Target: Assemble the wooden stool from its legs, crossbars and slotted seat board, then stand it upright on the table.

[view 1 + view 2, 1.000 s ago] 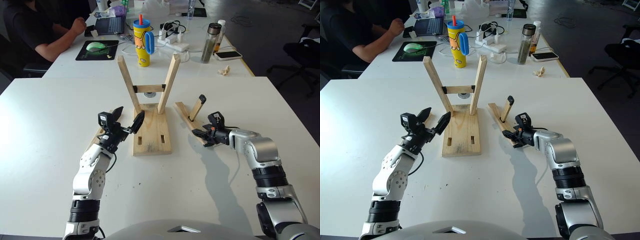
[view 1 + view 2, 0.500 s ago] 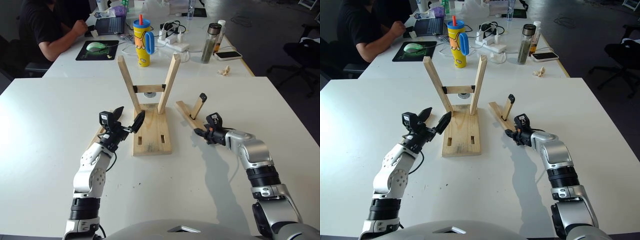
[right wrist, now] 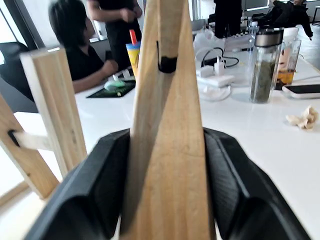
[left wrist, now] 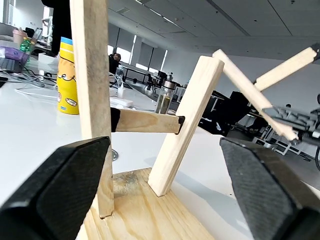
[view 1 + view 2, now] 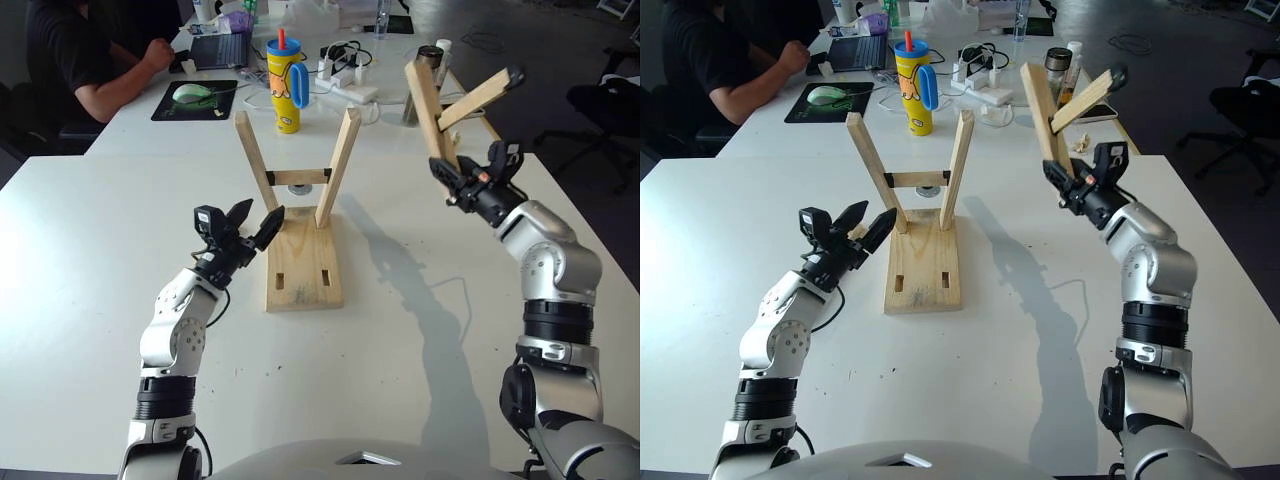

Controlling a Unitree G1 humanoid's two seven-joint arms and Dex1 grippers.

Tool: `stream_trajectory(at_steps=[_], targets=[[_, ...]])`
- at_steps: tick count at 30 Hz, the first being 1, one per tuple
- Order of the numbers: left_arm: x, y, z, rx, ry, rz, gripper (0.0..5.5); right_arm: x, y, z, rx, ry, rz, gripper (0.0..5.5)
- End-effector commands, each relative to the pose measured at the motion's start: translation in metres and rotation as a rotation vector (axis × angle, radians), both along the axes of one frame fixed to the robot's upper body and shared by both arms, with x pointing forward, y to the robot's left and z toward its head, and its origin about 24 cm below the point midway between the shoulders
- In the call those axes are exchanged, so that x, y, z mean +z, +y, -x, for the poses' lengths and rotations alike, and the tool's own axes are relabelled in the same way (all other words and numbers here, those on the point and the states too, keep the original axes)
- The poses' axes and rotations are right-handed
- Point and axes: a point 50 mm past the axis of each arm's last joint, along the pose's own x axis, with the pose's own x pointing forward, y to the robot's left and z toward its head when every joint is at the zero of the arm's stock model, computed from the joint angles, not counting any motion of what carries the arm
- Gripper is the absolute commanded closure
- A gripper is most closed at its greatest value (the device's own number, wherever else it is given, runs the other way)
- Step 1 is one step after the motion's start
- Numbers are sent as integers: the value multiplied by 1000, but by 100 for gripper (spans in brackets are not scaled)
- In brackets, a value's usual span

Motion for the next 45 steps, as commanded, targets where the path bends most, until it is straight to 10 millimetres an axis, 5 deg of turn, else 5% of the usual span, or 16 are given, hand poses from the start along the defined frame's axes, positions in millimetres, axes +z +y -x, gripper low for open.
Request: stream_trajectory(at_steps=[1,10,16,22,45], targets=[[12,-5,-2,-64,1,23,152,59,-2,6,134,-144,-103,345],[26,-10,-4,-173,22,124,131,88,24,33,472,-171,-230,345],[47,-15,3,-349,41,236,54,49,41,49,682,19,-316,345],[82,-8,2,-467,9,334,54,13,60,52,835,191,-317,345],[110,-16,2,-726,66,471,54,8,59,68,1171,325,-264,345]])
